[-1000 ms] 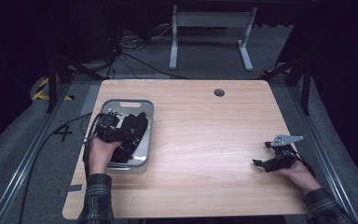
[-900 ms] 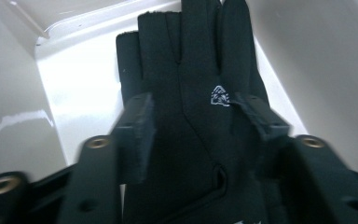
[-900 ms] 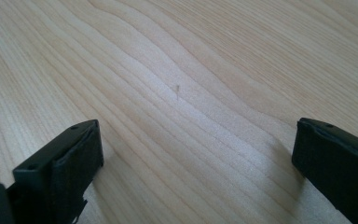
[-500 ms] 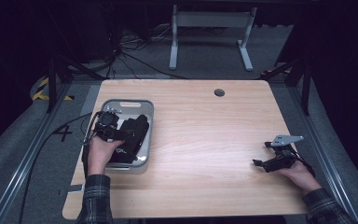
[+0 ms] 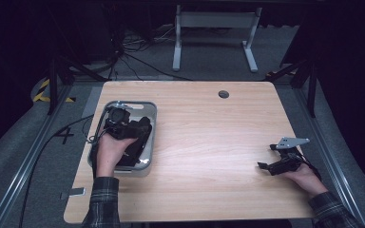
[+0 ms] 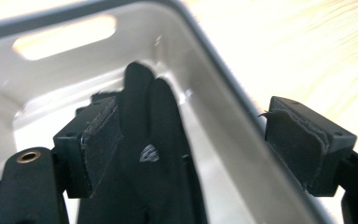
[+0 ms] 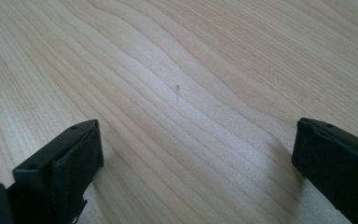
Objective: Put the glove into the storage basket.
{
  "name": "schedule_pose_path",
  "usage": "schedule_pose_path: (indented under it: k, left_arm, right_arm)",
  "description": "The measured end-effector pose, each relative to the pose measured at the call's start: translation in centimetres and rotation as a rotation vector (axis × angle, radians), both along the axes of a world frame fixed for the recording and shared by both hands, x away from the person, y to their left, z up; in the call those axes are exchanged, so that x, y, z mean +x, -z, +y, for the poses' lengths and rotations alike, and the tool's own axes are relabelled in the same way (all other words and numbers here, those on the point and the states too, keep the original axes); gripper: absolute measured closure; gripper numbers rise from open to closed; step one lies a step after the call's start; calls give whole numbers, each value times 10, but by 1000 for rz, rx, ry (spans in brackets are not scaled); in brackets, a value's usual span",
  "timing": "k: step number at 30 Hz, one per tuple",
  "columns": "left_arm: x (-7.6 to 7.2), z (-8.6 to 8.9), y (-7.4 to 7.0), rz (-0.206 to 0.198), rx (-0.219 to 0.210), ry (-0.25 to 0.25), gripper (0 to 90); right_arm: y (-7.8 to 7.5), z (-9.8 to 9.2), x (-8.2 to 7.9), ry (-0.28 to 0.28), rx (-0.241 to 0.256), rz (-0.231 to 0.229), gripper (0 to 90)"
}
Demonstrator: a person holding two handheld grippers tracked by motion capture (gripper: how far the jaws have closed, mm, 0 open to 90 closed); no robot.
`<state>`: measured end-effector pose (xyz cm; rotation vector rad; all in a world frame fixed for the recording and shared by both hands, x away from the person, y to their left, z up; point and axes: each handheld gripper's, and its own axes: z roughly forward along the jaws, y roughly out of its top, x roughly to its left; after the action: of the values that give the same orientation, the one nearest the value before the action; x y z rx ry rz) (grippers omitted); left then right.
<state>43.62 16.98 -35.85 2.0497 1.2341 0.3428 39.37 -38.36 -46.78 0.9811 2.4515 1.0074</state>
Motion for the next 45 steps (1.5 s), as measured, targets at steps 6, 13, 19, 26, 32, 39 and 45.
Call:
schedule_pose_path:
  k: [6,13,19,26,32,39,45]
  left_arm:
    - [-6,-28,-8,-30,-33,52,182]
    - [-17,-66,-6,-49,-72,124,182]
    - [-28,-104,2,-60,-74,195,182]
    - [-40,-137,15,-60,-80,254,181]
    - [-50,-161,35,-54,-63,299,180]
    - [-52,-182,64,-28,-30,340,179]
    - [-55,-196,84,-17,3,351,170]
  right_arm:
    - [0,0,0,0,0,0,23]
    - [0,0,-1,4,2,1,23]
    - [0,0,-1,4,1,1,23]
    - [0,0,-1,3,1,0,23]
    - [0,0,-1,3,1,0,22]
    - [0,0,-1,1,-1,2,19]
    - [0,0,-1,1,-1,2,18]
